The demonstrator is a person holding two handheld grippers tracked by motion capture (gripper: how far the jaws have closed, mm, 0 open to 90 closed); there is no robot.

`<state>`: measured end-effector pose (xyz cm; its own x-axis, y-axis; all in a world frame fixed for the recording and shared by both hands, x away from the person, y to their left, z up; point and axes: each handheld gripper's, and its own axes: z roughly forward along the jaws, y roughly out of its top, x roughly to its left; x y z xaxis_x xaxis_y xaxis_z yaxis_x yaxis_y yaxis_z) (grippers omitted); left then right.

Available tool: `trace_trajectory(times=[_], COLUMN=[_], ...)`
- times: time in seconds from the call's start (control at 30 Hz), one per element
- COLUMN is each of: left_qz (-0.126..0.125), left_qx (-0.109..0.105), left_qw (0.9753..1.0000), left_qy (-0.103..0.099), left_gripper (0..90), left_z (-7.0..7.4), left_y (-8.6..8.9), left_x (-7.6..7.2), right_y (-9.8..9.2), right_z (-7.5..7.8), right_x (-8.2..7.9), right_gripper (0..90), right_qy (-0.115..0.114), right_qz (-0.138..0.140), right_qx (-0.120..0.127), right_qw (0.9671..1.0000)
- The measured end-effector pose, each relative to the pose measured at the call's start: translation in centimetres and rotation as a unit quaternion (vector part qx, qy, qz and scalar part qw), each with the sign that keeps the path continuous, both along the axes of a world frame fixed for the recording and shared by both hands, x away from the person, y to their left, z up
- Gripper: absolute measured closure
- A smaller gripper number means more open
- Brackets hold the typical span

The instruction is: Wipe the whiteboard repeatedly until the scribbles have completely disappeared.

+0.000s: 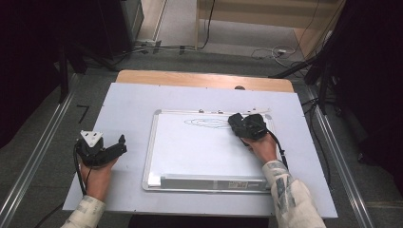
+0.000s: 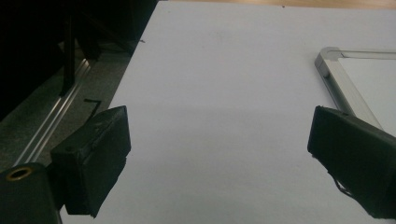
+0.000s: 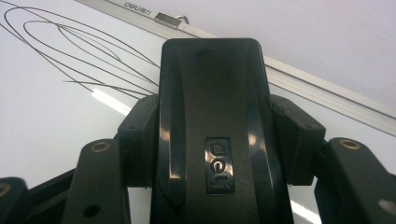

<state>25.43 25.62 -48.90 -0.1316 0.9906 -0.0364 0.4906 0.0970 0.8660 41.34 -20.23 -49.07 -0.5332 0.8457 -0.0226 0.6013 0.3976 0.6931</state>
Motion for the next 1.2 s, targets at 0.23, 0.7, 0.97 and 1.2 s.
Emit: trace_trajectory(times=[0.23, 0.7, 0.97, 1.2], left_qz=[0.000, -0.001, -0.003, -0.003], left_qx=[0.001, 0.001, 0.001, 0.000], left_qw=[1.0000, 1.0000, 1.0000, 1.0000], left_qy=[0.001, 0.001, 0.000, -0.001], left_gripper=[6.2, 6.2, 6.2, 6.3], left_z=[0.0, 0.0, 0.0, 0.0], left_y=[0.0, 0.0, -0.1, -0.1], left_x=[0.0, 0.0, 0.0, 0.0], right_y=[0.4, 1.4, 2.0, 2.6], right_z=[0.0, 0.0, 0.0, 0.0], right_x=[0.1, 0.2, 0.2, 0.2], right_gripper=[39.0, 39.0, 38.9, 38.9], right_qy=[0.000, 0.000, 0.001, 0.002], right_qz=[0.009, 0.019, 0.023, 0.027], right_qx=[0.000, 0.000, -0.001, -0.002], right_qw=[1.0000, 0.9998, 0.9997, 0.9996])
